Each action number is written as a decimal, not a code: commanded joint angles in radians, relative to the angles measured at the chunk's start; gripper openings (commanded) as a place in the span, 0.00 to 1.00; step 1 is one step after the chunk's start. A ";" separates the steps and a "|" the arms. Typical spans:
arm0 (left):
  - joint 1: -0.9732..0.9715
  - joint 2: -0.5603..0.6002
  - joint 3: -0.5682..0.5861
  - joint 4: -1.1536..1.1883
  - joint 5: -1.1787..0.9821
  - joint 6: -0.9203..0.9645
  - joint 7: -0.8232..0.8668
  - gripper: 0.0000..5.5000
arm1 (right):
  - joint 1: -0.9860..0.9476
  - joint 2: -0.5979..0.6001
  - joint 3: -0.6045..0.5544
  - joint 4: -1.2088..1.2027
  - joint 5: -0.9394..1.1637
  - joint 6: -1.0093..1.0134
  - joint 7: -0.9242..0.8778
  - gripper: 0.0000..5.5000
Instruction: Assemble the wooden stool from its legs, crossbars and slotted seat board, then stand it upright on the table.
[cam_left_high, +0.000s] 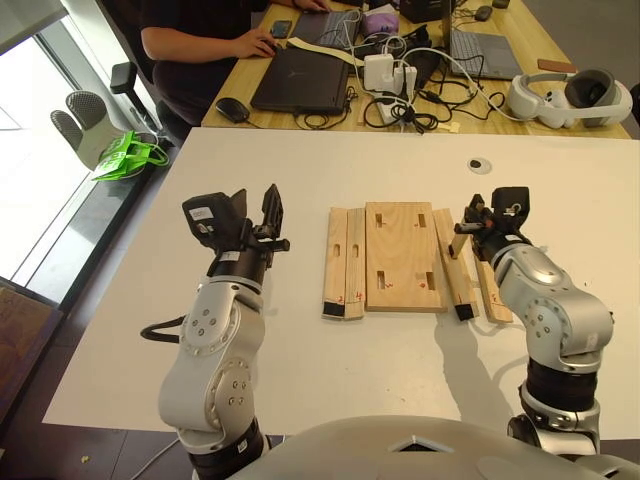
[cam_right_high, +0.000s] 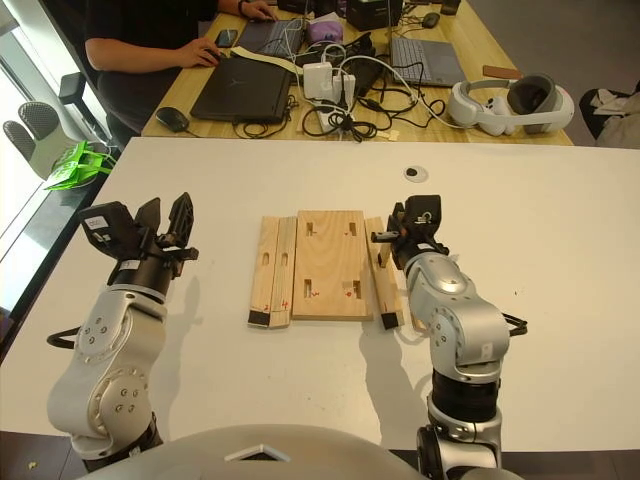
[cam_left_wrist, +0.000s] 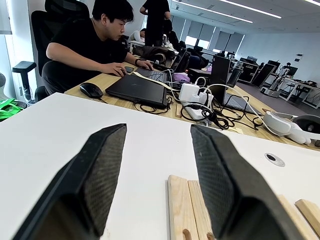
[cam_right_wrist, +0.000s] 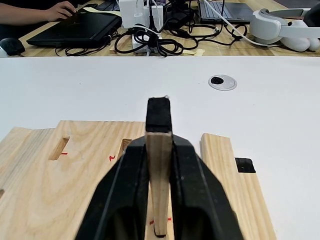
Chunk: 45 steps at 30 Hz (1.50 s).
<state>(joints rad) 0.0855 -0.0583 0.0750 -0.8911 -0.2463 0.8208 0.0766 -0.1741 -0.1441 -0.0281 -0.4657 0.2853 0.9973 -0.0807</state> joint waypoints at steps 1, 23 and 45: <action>-0.026 0.006 0.000 0.019 0.000 -0.013 0.003 0.43 | -0.036 0.038 0.053 0.167 -0.049 -0.109 0.018 0.07; -0.027 0.006 0.012 0.013 0.010 -0.043 0.029 0.43 | 0.007 -0.041 0.000 0.040 -0.093 -0.174 0.132 0.07; -0.082 0.016 -0.016 0.055 0.007 -0.067 0.033 0.43 | -0.330 0.115 -0.008 0.733 -0.218 -0.781 0.025 0.07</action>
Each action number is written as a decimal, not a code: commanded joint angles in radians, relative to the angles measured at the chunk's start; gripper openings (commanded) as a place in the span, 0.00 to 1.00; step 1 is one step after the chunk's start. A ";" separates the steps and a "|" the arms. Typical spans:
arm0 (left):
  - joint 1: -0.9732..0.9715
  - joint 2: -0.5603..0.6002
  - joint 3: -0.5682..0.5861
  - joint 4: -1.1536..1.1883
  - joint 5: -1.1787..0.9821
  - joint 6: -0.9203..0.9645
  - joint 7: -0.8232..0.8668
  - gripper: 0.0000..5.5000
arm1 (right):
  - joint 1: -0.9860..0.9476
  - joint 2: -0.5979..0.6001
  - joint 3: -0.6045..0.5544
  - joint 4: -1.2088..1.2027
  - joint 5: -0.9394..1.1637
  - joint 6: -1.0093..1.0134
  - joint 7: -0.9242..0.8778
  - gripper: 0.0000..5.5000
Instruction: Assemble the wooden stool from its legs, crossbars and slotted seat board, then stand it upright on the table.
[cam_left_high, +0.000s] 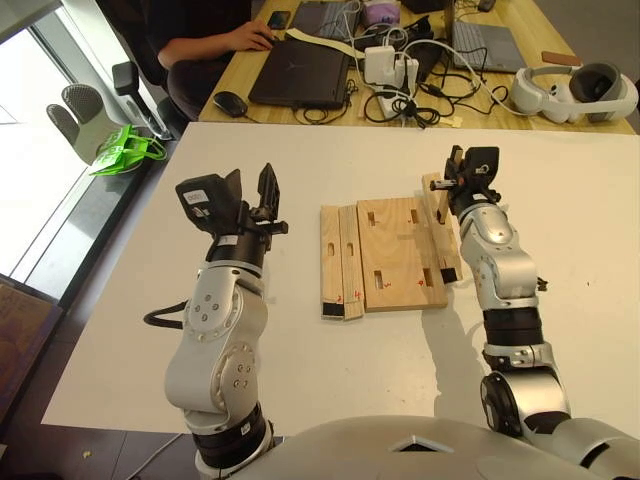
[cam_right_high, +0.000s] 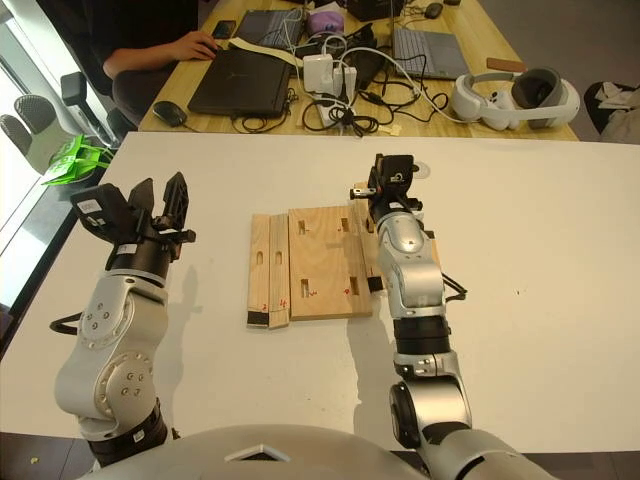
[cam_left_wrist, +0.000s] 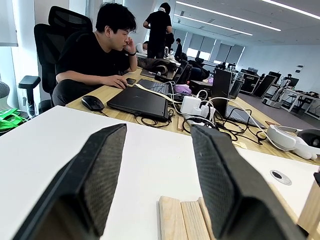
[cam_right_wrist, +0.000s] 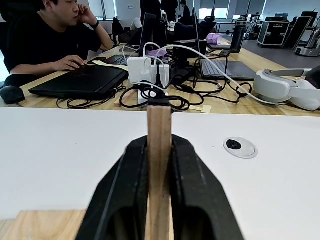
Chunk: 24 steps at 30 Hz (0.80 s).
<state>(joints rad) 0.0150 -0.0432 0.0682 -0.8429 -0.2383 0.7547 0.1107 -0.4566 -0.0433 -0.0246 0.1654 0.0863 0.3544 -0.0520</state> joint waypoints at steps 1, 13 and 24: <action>-0.011 0.000 -0.010 0.004 -0.001 -0.002 0.000 0.43 | -0.027 0.010 -0.004 0.120 -0.030 -0.181 0.001 0.07; -0.010 -0.005 -0.018 0.008 -0.002 -0.026 0.000 0.43 | 0.068 0.120 -0.021 0.350 -0.112 -0.338 -0.202 0.07; -0.010 0.000 -0.019 -0.011 0.013 -0.035 0.012 0.43 | 0.180 0.183 -0.017 0.081 -0.099 -0.187 -0.222 0.07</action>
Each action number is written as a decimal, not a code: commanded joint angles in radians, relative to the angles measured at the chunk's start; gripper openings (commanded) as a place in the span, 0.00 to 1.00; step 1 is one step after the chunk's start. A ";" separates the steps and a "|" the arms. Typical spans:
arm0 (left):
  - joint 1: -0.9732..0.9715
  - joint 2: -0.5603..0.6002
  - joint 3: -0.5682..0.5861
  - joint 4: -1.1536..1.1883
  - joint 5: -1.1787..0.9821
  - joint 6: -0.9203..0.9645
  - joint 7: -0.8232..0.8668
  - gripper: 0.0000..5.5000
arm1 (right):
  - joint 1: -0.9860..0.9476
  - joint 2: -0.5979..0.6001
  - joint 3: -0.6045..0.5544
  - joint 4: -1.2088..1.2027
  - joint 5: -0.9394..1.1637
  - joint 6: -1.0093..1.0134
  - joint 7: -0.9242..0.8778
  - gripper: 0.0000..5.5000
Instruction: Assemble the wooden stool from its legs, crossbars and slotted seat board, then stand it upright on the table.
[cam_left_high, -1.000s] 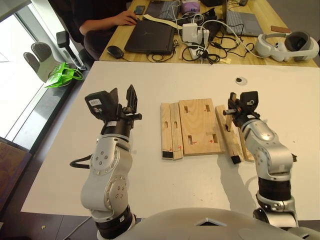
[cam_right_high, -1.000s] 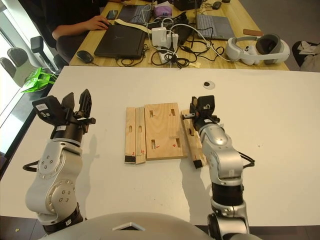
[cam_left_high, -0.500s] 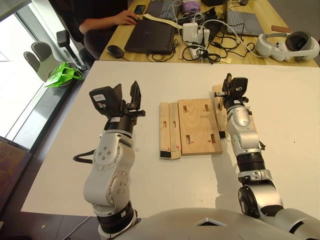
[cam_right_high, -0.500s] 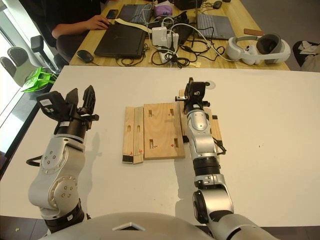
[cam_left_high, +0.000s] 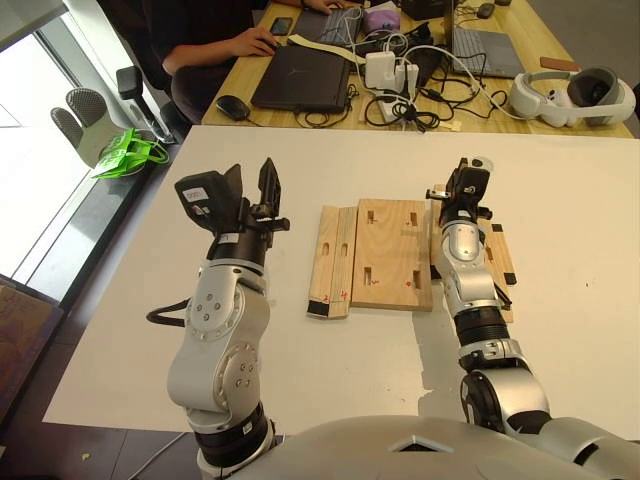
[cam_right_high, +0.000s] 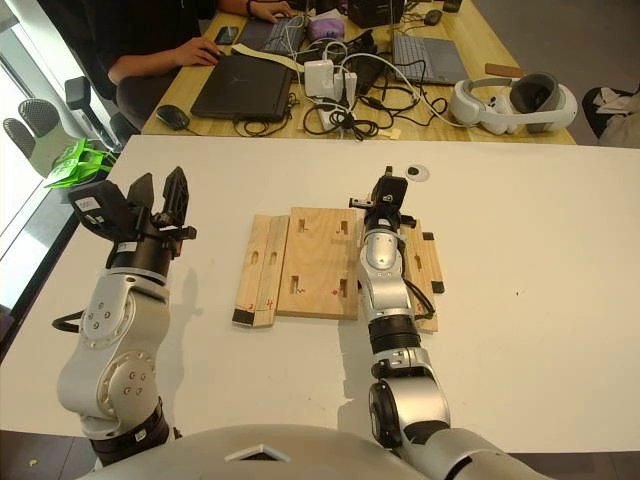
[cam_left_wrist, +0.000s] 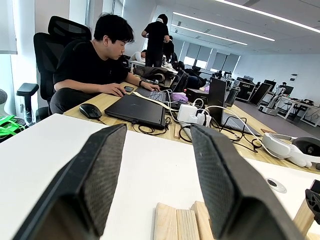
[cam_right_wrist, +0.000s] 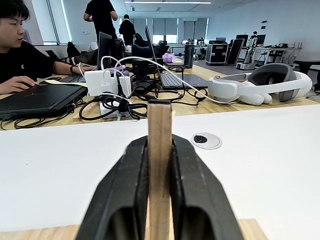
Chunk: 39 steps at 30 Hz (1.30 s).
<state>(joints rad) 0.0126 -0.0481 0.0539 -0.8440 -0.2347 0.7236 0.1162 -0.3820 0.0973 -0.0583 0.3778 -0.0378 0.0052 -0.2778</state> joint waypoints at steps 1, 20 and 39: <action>-0.006 0.005 -0.004 -0.012 0.012 -0.004 0.009 0.43 | 0.121 0.051 0.019 -0.191 0.036 0.216 0.011 0.07; 0.005 -0.003 -0.026 -0.005 0.026 -0.040 0.029 0.43 | 0.144 -0.042 0.096 -0.350 0.046 0.296 0.186 0.07; -0.006 -0.001 -0.026 0.010 0.029 -0.052 0.017 0.43 | 0.009 -0.028 0.060 0.135 0.024 -0.246 0.192 0.24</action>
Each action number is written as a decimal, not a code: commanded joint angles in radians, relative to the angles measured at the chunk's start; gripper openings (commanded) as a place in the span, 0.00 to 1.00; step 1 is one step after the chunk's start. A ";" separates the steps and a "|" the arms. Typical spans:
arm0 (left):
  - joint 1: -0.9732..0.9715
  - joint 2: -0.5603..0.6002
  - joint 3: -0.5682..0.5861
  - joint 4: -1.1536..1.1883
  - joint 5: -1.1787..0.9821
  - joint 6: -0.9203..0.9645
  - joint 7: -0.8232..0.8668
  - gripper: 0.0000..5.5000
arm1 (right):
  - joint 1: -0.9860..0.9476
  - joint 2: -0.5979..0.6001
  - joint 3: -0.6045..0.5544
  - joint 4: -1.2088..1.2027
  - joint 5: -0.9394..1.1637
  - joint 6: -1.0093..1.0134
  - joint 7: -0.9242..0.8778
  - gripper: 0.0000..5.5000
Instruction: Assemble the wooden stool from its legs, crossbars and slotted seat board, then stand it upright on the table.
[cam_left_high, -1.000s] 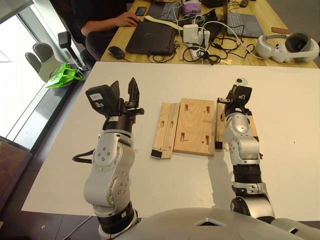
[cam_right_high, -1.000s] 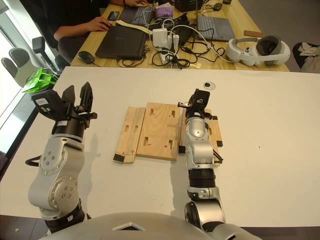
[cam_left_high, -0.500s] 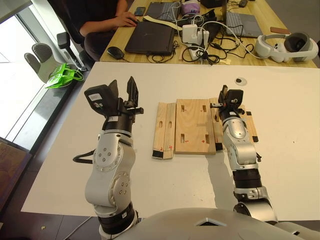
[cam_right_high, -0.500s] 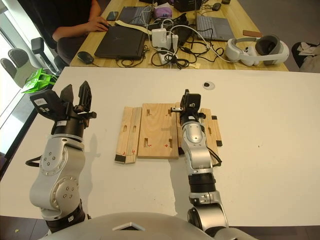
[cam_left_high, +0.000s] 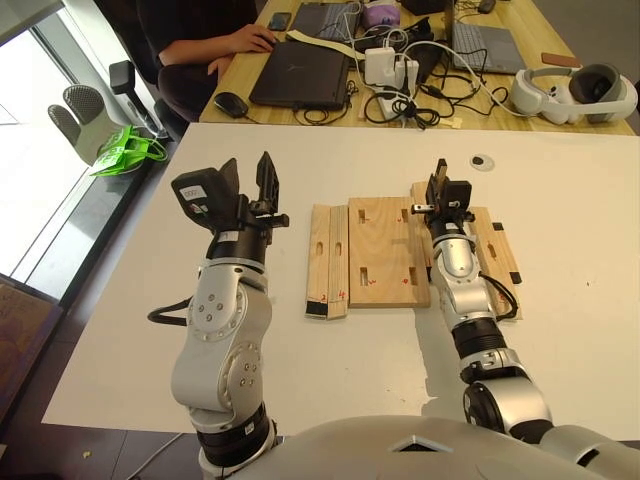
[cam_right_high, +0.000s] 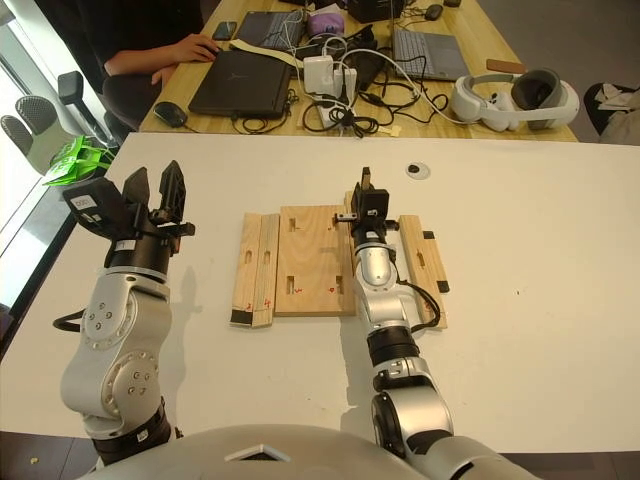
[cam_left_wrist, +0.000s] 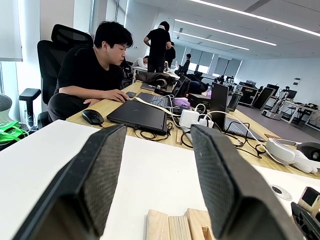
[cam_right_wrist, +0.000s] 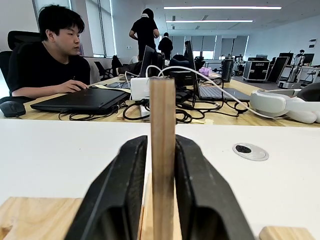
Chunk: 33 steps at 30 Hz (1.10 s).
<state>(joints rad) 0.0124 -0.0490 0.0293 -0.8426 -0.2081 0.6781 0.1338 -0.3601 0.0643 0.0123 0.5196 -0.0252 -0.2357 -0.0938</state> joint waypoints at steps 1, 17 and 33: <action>-0.005 0.000 0.000 0.008 0.003 -0.006 -0.001 0.43 | -0.013 0.010 -0.008 -0.029 0.016 -0.005 0.014 0.28; -0.021 0.005 -0.003 0.032 0.013 -0.015 -0.002 0.43 | -0.514 -0.007 -0.129 -0.040 0.062 0.707 -0.094 0.28; -0.026 0.004 -0.006 0.050 0.016 -0.017 -0.014 0.43 | -0.623 -0.111 -0.245 0.211 0.143 0.718 -0.116 0.28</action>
<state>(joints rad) -0.0089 -0.0418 0.0277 -0.8024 -0.1944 0.6595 0.1175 -1.0703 -0.0729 -0.2236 0.7200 0.1019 0.4298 -0.2082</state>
